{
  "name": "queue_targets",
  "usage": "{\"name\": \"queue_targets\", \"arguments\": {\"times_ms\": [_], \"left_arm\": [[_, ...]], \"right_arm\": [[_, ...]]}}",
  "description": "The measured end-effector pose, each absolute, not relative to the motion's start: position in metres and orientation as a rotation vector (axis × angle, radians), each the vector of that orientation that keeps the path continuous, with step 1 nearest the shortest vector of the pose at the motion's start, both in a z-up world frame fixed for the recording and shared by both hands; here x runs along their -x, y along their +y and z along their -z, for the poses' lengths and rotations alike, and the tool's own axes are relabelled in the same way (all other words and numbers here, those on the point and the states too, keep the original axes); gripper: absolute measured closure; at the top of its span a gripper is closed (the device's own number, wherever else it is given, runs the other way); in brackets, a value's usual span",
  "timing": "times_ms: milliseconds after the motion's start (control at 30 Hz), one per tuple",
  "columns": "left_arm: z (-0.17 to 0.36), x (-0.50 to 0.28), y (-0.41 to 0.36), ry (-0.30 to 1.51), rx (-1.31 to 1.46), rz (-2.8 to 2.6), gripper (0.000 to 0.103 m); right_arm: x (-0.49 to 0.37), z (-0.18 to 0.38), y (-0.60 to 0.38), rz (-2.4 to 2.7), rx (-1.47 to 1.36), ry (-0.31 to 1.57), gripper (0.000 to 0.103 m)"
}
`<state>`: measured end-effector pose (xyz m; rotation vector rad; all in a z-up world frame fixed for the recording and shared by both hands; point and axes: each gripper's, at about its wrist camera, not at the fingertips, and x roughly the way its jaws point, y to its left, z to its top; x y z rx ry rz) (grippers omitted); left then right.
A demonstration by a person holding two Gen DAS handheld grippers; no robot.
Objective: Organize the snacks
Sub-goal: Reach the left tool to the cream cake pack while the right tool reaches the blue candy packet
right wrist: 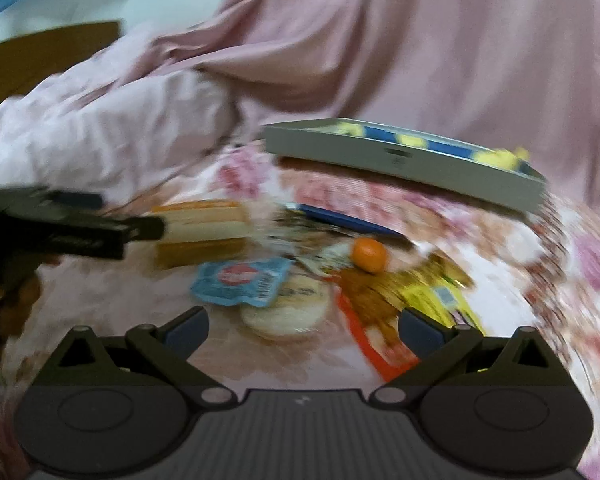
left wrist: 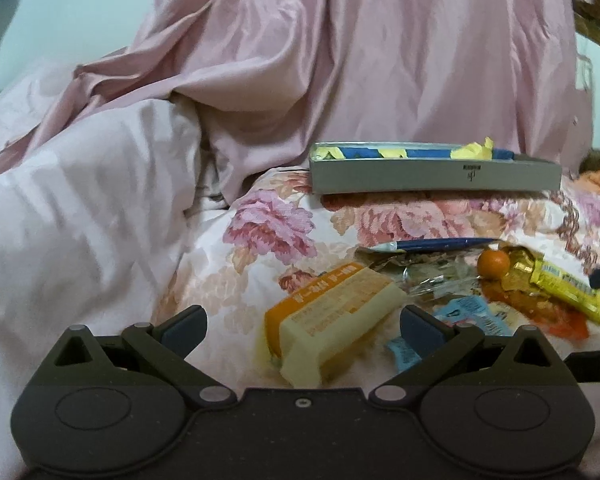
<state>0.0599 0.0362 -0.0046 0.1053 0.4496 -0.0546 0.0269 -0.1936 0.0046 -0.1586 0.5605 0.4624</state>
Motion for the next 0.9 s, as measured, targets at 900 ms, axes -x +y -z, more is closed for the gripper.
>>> {"name": "queue_targets", "arguments": {"times_ms": [900], "left_arm": [[0.024, -0.122, 0.067, 0.524, -0.097, 0.374, 0.009]], "right_arm": [[-0.134, 0.002, -0.115, -1.009, 0.678, 0.678, 0.018]]}}
